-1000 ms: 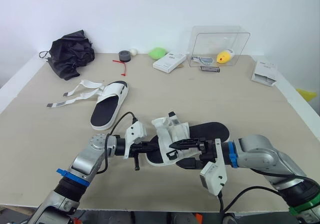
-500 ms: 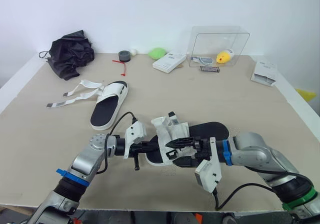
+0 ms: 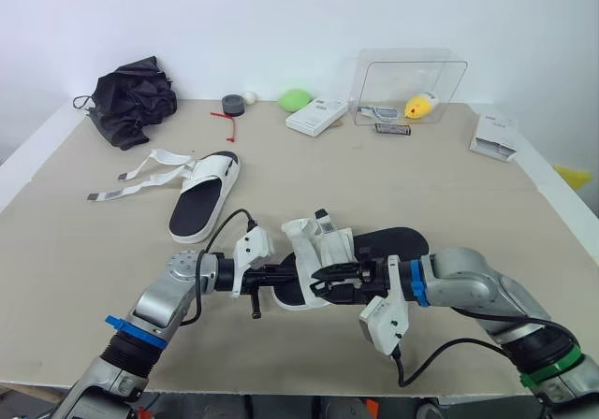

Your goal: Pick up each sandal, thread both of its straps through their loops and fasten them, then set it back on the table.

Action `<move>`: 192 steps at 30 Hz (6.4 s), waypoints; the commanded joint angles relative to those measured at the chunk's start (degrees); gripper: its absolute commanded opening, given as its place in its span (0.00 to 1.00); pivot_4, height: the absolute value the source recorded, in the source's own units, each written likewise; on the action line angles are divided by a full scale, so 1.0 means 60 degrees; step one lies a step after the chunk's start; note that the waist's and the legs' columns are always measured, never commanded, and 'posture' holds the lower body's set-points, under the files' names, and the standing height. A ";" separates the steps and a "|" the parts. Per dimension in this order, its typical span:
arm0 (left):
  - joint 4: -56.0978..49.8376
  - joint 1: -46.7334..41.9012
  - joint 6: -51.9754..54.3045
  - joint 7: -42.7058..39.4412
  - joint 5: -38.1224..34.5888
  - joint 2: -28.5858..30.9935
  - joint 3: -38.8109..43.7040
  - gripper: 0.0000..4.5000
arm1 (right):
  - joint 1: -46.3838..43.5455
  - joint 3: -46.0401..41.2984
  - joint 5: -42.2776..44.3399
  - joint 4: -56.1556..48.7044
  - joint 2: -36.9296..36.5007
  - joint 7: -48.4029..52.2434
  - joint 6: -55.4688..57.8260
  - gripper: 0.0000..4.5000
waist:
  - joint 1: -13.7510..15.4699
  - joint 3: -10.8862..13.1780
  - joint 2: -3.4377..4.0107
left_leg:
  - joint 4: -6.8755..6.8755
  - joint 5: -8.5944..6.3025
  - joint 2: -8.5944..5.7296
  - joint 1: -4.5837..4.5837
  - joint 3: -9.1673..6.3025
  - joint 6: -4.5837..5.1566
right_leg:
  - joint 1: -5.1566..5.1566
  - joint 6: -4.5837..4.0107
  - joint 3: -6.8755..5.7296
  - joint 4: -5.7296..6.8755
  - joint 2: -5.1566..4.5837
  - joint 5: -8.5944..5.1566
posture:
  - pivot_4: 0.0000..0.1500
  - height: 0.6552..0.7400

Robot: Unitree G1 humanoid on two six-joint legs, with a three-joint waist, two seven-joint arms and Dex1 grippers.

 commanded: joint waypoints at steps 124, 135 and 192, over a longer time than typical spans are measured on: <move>-0.4108 0.1710 0.1476 -0.0589 -0.3303 0.2482 0.3547 0.00 | 0.1494 -0.4111 0.9135 -0.2247 -0.2200 0.3822 1.4885 0.83 | 0.0224 0.0327 0.0040 | 0.0141 0.0026 -0.0011 -0.0378 -0.0131 -0.0054 | -0.0275 0.0059 -0.0126 0.0039 0.0019 0.0061 | 1.00 1.00; -0.4086 0.1799 0.1276 -0.0483 -0.3269 0.2497 0.3516 0.00 | 0.0443 -0.3114 0.8337 -0.0748 -0.2068 0.4039 1.4122 0.83 | 0.0233 0.0330 0.0034 | 0.0160 0.0032 0.0003 -0.0371 -0.0116 -0.0054 | -0.0277 0.0052 -0.0113 0.0045 0.0040 0.0087 | 1.00 1.00; -0.3646 0.1780 0.0380 0.1065 -0.2607 0.1284 0.3486 0.00 | -0.1085 -0.3832 0.7788 -0.0057 0.1342 0.0653 1.4217 0.01 | 0.0211 0.0330 0.0032 | 0.0249 0.0068 0.0019 -0.0364 -0.0056 -0.0079 | -0.0323 0.0062 -0.0034 0.0181 0.0062 0.0133 | 1.00 1.00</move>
